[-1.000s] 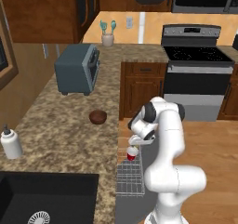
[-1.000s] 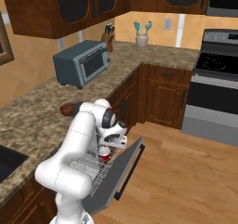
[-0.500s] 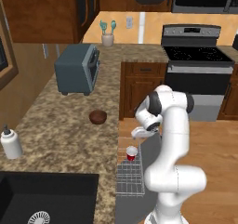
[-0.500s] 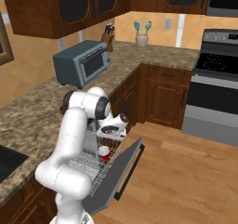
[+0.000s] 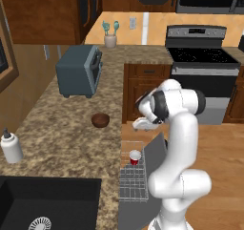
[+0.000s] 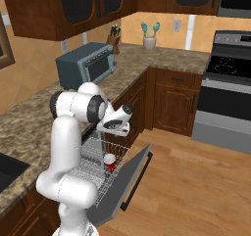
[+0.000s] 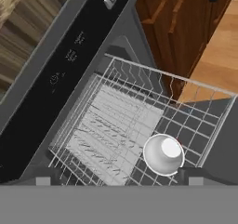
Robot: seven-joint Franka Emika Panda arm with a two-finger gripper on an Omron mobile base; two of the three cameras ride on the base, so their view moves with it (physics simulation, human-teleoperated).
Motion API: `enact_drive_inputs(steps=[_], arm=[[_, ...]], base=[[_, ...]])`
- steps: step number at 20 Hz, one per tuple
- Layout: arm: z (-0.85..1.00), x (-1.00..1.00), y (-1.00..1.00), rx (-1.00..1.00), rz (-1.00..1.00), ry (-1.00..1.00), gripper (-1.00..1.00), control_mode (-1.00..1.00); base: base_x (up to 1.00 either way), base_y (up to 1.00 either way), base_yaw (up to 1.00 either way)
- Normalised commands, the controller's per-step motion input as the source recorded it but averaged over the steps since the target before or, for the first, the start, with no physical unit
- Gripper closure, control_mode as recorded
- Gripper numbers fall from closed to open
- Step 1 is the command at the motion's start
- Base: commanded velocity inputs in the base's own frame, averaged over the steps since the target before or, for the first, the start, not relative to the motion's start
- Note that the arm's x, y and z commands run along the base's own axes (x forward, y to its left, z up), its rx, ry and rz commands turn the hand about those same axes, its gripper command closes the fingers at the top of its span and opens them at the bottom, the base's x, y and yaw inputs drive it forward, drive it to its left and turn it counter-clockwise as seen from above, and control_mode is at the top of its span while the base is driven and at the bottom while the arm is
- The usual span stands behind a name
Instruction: Pick up the cup and bowl from the counter, place them in the dishwasher, and close the dishwasher door.
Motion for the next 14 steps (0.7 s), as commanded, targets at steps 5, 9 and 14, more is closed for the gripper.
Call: enact_drive_inputs(steps=[5,9,14], arm=[[0.94,0.0,0.34,0.0,-0.2,0.12,-1.0,-1.0],[0.68,-0.15,0.62,-0.02,-0.24,0.04,-1.0,-1.0],[0.44,-0.04,0.47,-0.09,-0.25,0.06,-1.0,-1.0]], base=[[0.0,0.0,0.0],[0.0,0.0,0.0],[0.0,0.0,0.0]])
